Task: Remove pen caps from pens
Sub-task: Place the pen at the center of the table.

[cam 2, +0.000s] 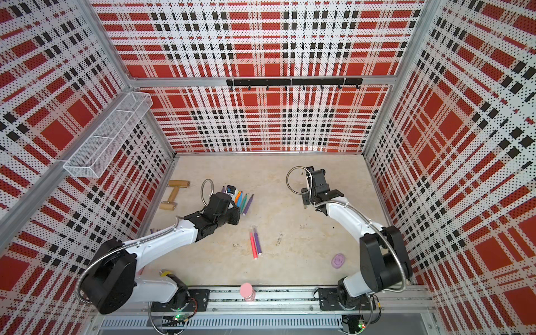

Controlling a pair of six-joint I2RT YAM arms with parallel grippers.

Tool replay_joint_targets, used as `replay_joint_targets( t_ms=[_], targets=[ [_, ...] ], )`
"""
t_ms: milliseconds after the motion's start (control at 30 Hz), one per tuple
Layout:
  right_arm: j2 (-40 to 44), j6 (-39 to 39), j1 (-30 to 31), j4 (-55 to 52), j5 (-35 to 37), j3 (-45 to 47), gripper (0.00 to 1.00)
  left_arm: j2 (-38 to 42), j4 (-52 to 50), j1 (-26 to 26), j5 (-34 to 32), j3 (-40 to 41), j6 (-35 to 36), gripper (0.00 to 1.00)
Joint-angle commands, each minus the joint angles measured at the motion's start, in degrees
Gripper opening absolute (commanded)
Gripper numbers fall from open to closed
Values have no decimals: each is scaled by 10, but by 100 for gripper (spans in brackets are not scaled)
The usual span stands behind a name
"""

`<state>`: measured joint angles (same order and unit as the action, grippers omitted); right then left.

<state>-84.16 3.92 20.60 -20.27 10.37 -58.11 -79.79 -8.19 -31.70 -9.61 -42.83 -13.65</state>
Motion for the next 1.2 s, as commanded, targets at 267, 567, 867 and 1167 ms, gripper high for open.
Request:
replay_joint_targets(
  t_ms=[267, 567, 867, 1167],
  targets=[
    [15, 0, 25, 23, -11, 18, 49, -103, 44, 48, 40, -57, 59, 5],
    [12, 2, 32, 23, -6, 17, 49, -171, 42, 65, 64, -110, 71, 11],
    [9, 2, 37, 21, -3, 14, 49, -194, 26, 72, 64, -131, 66, 17],
    [10, 1, 37, 17, 5, 14, 50, -218, -3, 74, 51, -155, 58, 23]
  ],
)
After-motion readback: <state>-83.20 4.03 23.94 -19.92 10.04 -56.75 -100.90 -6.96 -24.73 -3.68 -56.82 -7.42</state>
